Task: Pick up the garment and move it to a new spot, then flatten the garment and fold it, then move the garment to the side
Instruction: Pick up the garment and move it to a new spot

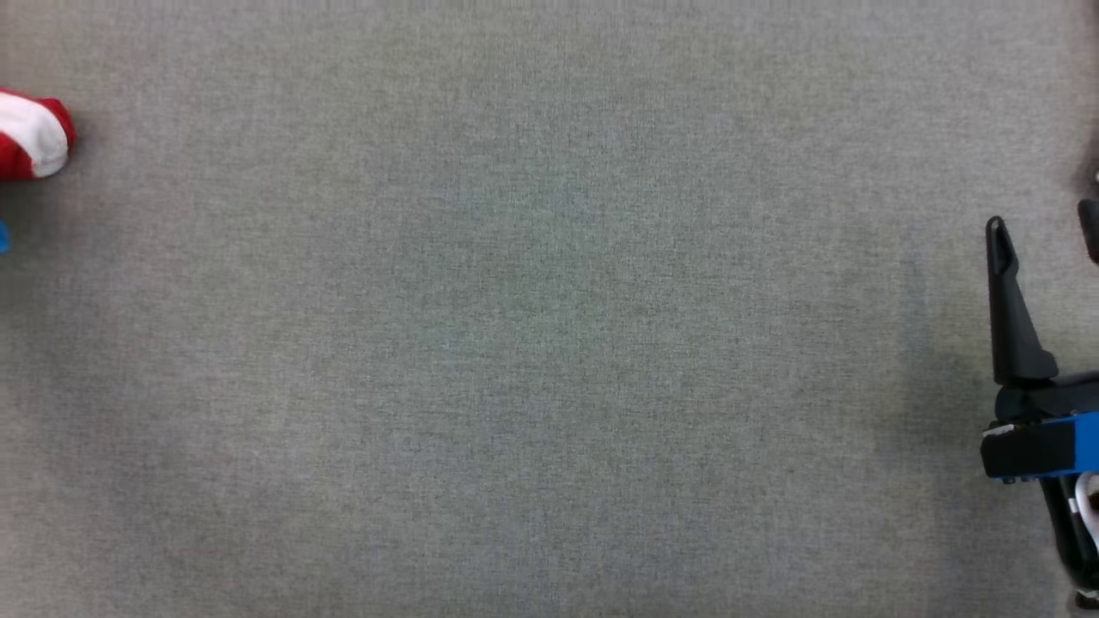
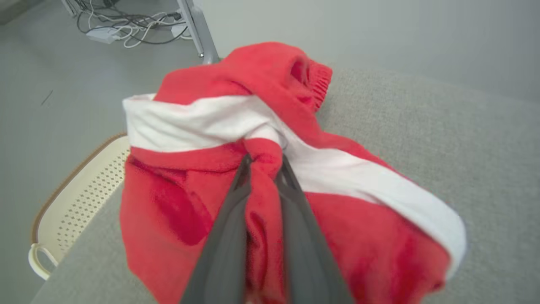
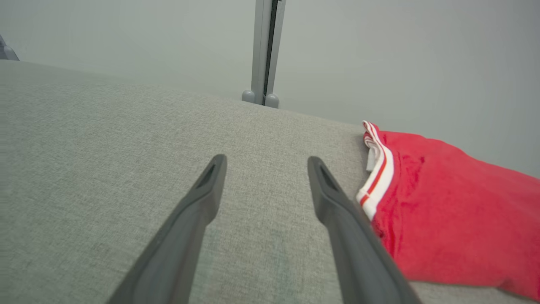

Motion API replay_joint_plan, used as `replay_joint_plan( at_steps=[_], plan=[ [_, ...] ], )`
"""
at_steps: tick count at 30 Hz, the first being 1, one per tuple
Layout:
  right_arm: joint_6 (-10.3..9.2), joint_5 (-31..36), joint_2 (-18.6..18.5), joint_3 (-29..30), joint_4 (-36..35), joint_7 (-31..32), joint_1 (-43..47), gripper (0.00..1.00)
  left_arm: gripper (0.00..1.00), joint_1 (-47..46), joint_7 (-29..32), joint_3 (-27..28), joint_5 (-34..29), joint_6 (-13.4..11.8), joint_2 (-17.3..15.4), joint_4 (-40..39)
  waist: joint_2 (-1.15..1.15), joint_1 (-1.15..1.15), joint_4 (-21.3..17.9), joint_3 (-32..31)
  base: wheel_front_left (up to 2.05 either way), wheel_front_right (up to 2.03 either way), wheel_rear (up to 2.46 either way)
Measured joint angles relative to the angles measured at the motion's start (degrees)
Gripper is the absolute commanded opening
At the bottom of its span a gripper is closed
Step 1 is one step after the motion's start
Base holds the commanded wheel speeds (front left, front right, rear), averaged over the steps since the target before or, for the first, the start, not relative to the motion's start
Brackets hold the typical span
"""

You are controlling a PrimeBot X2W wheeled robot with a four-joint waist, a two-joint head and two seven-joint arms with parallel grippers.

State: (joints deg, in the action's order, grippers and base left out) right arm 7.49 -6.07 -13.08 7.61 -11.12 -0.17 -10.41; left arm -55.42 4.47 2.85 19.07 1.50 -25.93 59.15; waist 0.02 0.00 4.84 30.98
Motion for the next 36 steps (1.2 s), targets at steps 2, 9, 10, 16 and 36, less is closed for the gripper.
replay_joint_plan(
  at_steps=[2, 9, 10, 16, 36],
  plan=[
    [0.00, -0.1, 0.5, -0.2, 1.0, -0.5, 0.0, 1.00, 0.00, -1.2, -4.0, -0.8, -1.2, 0.0, -1.0, -0.8, -0.01, 0.00, -0.1, -1.1, 0.00, 0.00, 0.00],
    [0.00, -0.3, 2.7, -1.8, 5.2, -2.9, 0.1, 1.00, 0.00, -5.5, -12.7, -4.4, -4.4, 1.6, -1.9, -5.7, -0.02, 0.00, -1.4, -5.6, 0.00, 0.00, 0.00],
    [0.00, -0.5, 3.1, -1.9, 5.9, -3.3, 0.1, 1.00, 0.00, -6.2, -13.2, -5.2, -4.9, 1.7, -2.1, -6.8, -0.02, -0.01, -1.8, -6.4, 0.00, 0.00, 0.00],
    [0.00, -0.7, 5.6, -3.1, 10.3, -5.6, 0.1, 1.00, 0.00, -10.0, -14.0, -9.4, -7.1, 3.1, -0.5, -15.9, -0.02, -0.01, -5.4, -10.1, 0.00, 0.00, 0.00],
    [0.00, -3.1, 9.5, -5.6, 21.3, -11.7, 1.2, 1.00, 0.00, -3.0, -5.8, -25.7, -7.9, 4.4, 16.2, -33.4, -0.03, -0.01, -21.1, -17.9, 0.00, 0.00, 0.00]
  ],
)
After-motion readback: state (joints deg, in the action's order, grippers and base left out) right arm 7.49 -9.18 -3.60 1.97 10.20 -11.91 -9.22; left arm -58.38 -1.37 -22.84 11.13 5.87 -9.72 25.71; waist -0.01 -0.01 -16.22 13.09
